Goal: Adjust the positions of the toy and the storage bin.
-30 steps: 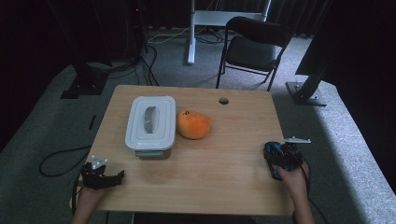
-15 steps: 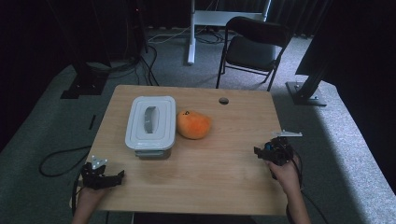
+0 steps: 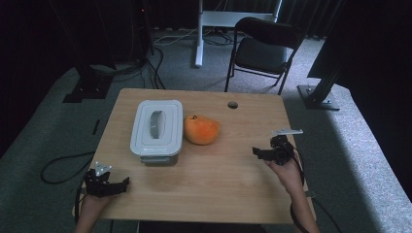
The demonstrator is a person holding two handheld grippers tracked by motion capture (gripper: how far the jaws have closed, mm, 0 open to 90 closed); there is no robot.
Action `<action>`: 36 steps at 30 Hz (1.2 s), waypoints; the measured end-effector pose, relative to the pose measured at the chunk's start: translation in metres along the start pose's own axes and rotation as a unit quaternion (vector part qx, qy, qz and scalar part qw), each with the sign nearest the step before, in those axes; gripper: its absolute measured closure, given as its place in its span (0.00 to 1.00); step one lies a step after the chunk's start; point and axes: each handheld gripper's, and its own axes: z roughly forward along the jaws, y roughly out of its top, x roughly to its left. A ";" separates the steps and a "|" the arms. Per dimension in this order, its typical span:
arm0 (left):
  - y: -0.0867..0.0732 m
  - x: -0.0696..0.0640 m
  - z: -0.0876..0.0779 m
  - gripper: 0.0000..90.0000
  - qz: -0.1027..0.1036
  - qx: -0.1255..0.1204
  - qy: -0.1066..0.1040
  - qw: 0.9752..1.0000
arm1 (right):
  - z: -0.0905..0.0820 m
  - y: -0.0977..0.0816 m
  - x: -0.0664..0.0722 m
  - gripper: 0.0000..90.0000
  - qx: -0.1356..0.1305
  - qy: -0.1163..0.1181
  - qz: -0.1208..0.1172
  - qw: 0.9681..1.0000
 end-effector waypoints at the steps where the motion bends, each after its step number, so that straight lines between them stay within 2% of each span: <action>1: 0.000 0.000 0.000 0.00 0.000 0.000 0.000 1.000 | 0.001 0.002 0.002 0.14 0.001 0.005 0.000 1.000; 10: 0.000 0.000 0.000 0.00 0.000 0.000 0.000 1.000 | 0.016 0.014 0.018 0.15 0.011 0.029 -0.029 0.999; 16: 0.000 0.000 0.000 0.00 0.000 0.000 0.000 1.000 | 0.026 0.022 0.027 0.16 0.009 0.045 -0.031 0.998; 22: 0.000 0.000 0.000 0.00 0.000 0.000 0.000 1.000 | 0.032 0.030 0.038 0.16 0.014 0.049 -0.042 0.998; 27: 0.000 0.000 0.000 0.00 0.000 0.000 0.000 1.000 | 0.040 0.038 0.048 0.17 0.017 0.064 -0.050 0.997; 29: 0.000 0.000 0.000 0.00 0.000 0.000 0.000 1.000 | 0.042 0.039 0.050 0.17 0.016 0.063 -0.052 0.997; 30: 0.000 0.000 0.000 0.00 0.000 0.000 0.000 1.000 | 0.045 0.042 0.054 0.17 0.020 0.071 -0.056 0.996; 36: 0.000 0.000 0.000 0.00 0.000 0.000 0.000 1.000 | 0.054 0.049 0.062 0.18 0.026 0.082 -0.068 0.994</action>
